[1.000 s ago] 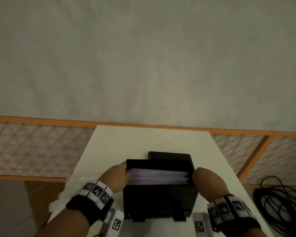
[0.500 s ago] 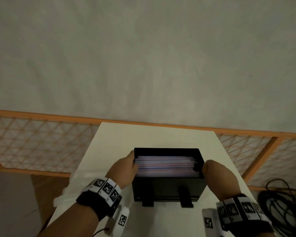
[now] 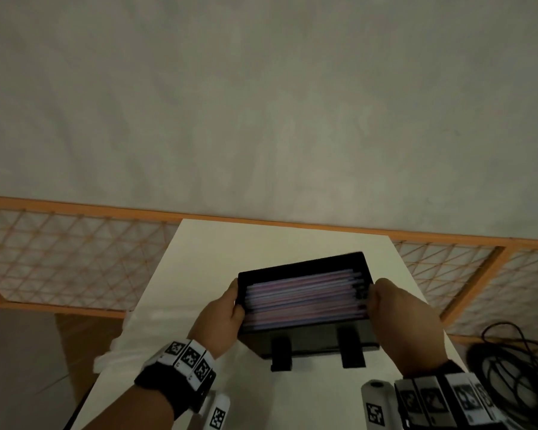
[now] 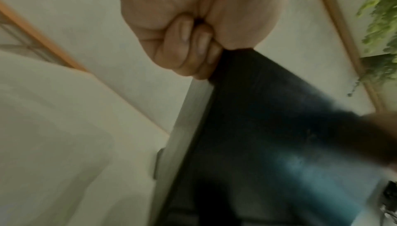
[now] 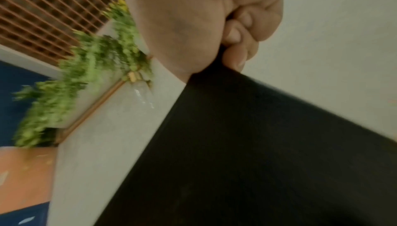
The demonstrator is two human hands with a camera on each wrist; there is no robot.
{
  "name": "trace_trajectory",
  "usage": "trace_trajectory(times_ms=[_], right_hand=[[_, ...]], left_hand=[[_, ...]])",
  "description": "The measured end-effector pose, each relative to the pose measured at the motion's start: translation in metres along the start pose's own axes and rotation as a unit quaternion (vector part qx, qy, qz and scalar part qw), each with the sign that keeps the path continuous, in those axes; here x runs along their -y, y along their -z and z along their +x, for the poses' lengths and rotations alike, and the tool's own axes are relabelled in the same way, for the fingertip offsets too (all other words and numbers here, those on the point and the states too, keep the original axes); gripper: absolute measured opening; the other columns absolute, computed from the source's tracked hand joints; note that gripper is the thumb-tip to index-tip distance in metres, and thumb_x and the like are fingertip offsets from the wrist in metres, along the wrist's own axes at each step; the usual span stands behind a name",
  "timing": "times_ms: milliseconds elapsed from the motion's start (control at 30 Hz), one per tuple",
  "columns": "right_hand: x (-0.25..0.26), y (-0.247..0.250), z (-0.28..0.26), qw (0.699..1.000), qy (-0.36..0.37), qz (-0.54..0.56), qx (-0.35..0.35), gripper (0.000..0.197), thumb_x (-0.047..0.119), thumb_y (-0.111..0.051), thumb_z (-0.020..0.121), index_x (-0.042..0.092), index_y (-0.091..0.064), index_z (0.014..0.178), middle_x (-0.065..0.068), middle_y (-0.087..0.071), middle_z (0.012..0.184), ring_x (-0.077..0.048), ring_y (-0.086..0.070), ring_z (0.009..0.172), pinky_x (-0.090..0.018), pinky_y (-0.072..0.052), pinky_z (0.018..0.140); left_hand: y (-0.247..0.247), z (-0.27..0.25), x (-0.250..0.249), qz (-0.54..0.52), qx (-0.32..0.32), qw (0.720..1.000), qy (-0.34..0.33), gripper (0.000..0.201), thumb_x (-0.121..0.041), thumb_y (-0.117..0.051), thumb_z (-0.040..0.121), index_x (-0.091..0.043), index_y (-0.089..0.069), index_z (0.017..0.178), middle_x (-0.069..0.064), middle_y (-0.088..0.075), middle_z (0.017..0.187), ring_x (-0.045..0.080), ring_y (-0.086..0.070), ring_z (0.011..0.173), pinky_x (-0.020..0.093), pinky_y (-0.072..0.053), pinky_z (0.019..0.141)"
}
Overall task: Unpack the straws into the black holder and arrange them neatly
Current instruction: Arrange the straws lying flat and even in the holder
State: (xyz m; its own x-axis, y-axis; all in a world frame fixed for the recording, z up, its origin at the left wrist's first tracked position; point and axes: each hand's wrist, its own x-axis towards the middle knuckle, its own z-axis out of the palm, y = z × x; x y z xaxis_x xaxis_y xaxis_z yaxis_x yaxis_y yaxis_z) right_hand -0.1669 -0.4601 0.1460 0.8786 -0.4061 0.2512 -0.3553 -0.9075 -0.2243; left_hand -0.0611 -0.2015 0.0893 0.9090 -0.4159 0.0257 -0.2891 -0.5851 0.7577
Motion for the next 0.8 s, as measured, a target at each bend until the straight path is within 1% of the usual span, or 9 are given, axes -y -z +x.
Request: trace_trajectory(times_ms=[67, 133, 167, 300, 433, 500, 567, 667, 800], right_hand=[[-0.023, -0.026, 0.005, 0.996, -0.043, 0.082, 0.021, 0.027, 0.017, -0.041, 0.094, 0.018, -0.041, 0.067, 0.006, -0.042, 0.055, -0.013, -0.041, 0.049, -0.021, -0.022, 0.044], [-0.038, -0.053, 0.001, 0.983, -0.071, 0.162, 0.051, 0.033, 0.015, -0.041, 0.096, 0.013, -0.045, 0.063, -0.001, -0.049, 0.055, -0.023, -0.051, 0.054, -0.023, -0.03, 0.048], [-0.039, -0.063, -0.003, 0.976, -0.084, 0.185, 0.08, 0.034, 0.014, -0.04, 0.096, 0.009, -0.048, 0.063, -0.005, -0.053, 0.055, -0.023, -0.054, 0.054, -0.026, -0.034, 0.05], [-0.034, -0.097, -0.02, 0.962, -0.103, 0.23, 0.109, 0.035, 0.011, -0.038, 0.095, 0.008, -0.048, 0.062, -0.007, -0.059, 0.052, -0.018, -0.054, 0.052, -0.037, -0.042, 0.059], [-0.04, -0.1, -0.017, 0.966, -0.106, 0.222, 0.076, 0.035, 0.012, -0.039, 0.095, 0.014, -0.042, 0.06, -0.007, -0.053, 0.055, -0.022, -0.052, 0.054, -0.038, -0.04, 0.058], [-0.043, -0.093, -0.014, 0.974, -0.094, 0.199, 0.064, 0.036, 0.013, -0.04, 0.095, 0.017, -0.039, 0.06, -0.003, -0.048, 0.056, -0.019, -0.049, 0.054, -0.036, -0.039, 0.058], [-0.043, -0.084, -0.013, 0.979, -0.079, 0.18, 0.046, 0.038, 0.014, -0.042, 0.095, 0.021, -0.036, 0.058, 0.002, -0.044, 0.055, -0.014, -0.044, 0.053, -0.034, -0.037, 0.057], [-0.04, -0.061, -0.014, 0.987, -0.061, 0.148, 0.006, 0.041, 0.014, -0.047, 0.093, 0.025, -0.034, 0.056, 0.004, -0.041, 0.051, -0.013, -0.042, 0.05, -0.032, -0.034, 0.054], [-0.035, -0.023, -0.021, 0.991, -0.034, 0.103, -0.077, 0.034, 0.011, -0.053, 0.088, 0.018, -0.039, 0.057, -0.002, -0.045, 0.048, -0.018, -0.039, 0.042, -0.025, -0.027, 0.043]], left_hand=[[0.013, 0.001, -0.019, 0.052, 0.014, 0.998, -0.014, 0.055, -0.019, -0.035, 0.097, -0.026, -0.02, 0.149, 0.003, -0.065, 0.098, 0.017, -0.061, 0.08, 0.032, -0.052, 0.073], [0.022, 0.001, -0.048, 0.137, 0.024, 0.99, -0.035, 0.058, -0.024, -0.034, 0.098, -0.017, -0.009, 0.151, 0.002, -0.06, 0.087, 0.011, -0.052, 0.068, 0.026, -0.043, 0.06], [0.023, 0.001, -0.062, 0.187, 0.019, 0.981, -0.049, 0.061, -0.026, -0.033, 0.099, -0.012, -0.003, 0.151, 0.004, -0.059, 0.086, 0.01, -0.048, 0.065, 0.024, -0.037, 0.057], [0.028, 0.011, -0.095, 0.311, 0.023, 0.948, -0.07, 0.062, -0.023, -0.032, 0.1, -0.007, 0.001, 0.15, 0.009, -0.064, 0.104, 0.02, -0.057, 0.081, 0.028, -0.035, 0.064], [0.03, 0.016, -0.085, 0.29, 0.055, 0.954, -0.041, 0.062, -0.022, -0.032, 0.1, -0.008, 0.002, 0.151, 0.011, -0.065, 0.103, 0.02, -0.056, 0.08, 0.027, -0.037, 0.065], [0.028, 0.012, -0.077, 0.26, 0.057, 0.963, -0.033, 0.062, -0.023, -0.031, 0.1, -0.008, 0.001, 0.151, 0.01, -0.065, 0.103, 0.021, -0.059, 0.083, 0.027, -0.04, 0.066], [0.028, 0.01, -0.067, 0.229, 0.06, 0.971, -0.021, 0.062, -0.024, -0.031, 0.1, -0.011, 0.001, 0.151, 0.008, -0.064, 0.1, 0.016, -0.055, 0.076, 0.025, -0.039, 0.063], [0.031, 0.005, -0.052, 0.175, 0.052, 0.983, -0.013, 0.061, -0.022, -0.032, 0.099, -0.016, -0.003, 0.152, -0.001, -0.056, 0.08, 0.008, -0.047, 0.062, 0.019, -0.03, 0.05], [0.029, -0.01, -0.04, 0.128, 0.006, 0.991, -0.034, 0.061, -0.02, -0.034, 0.098, -0.024, -0.006, 0.152, -0.006, -0.048, 0.061, 0.007, -0.045, 0.053, 0.02, -0.03, 0.047]])
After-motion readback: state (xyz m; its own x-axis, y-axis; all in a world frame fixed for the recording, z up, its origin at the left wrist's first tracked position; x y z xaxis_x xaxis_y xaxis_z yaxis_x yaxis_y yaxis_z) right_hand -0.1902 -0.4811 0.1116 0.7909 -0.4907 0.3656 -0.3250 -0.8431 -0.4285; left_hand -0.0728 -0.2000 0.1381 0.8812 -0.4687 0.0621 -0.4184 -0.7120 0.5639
